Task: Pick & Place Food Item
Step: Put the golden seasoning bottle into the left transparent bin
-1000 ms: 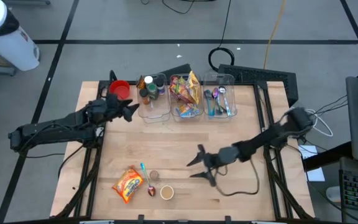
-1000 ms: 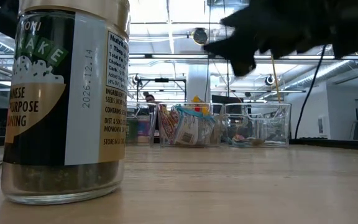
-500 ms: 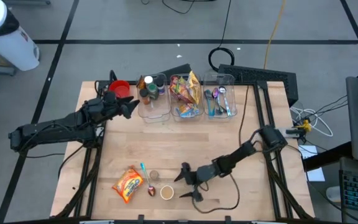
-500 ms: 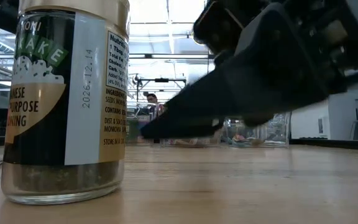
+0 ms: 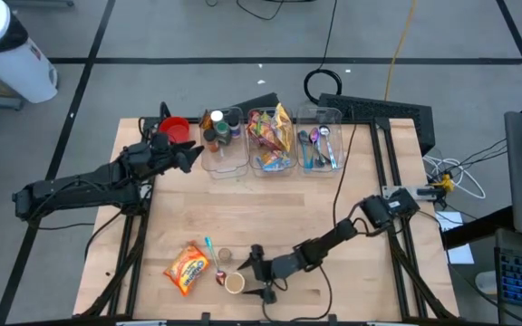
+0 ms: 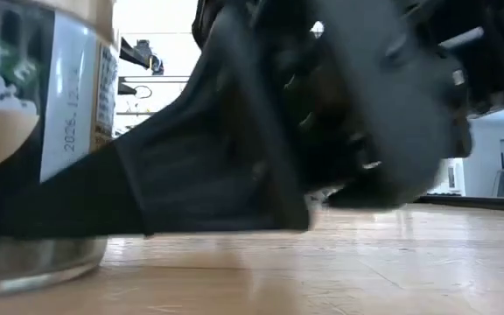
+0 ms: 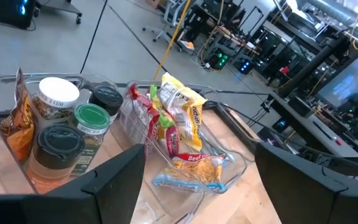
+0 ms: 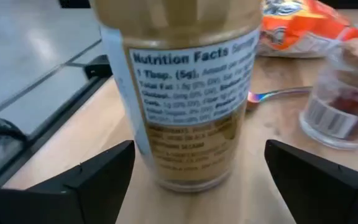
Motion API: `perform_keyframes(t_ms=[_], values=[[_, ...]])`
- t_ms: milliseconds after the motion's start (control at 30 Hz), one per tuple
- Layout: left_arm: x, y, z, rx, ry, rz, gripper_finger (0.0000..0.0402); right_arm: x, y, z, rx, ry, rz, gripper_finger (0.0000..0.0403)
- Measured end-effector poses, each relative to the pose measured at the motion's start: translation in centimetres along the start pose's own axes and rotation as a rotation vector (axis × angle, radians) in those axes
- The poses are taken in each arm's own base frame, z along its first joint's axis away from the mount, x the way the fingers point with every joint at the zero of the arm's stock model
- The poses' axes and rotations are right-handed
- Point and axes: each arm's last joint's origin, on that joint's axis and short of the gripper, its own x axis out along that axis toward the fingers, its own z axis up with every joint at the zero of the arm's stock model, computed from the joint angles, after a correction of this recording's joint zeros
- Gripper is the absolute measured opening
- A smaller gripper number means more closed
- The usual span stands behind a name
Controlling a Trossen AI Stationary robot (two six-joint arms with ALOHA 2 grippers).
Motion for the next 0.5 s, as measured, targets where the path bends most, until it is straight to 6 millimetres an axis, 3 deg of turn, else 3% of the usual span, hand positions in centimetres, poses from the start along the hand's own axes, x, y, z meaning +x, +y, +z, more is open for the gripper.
perform_keyframes(t_ms=[500], values=[[0.0, 0.0, -0.1, 0.032, 0.008, 0.004, 0.0310, 1.1, -0.1, 2.3, 0.033, -0.039, -0.001, 0.0350]])
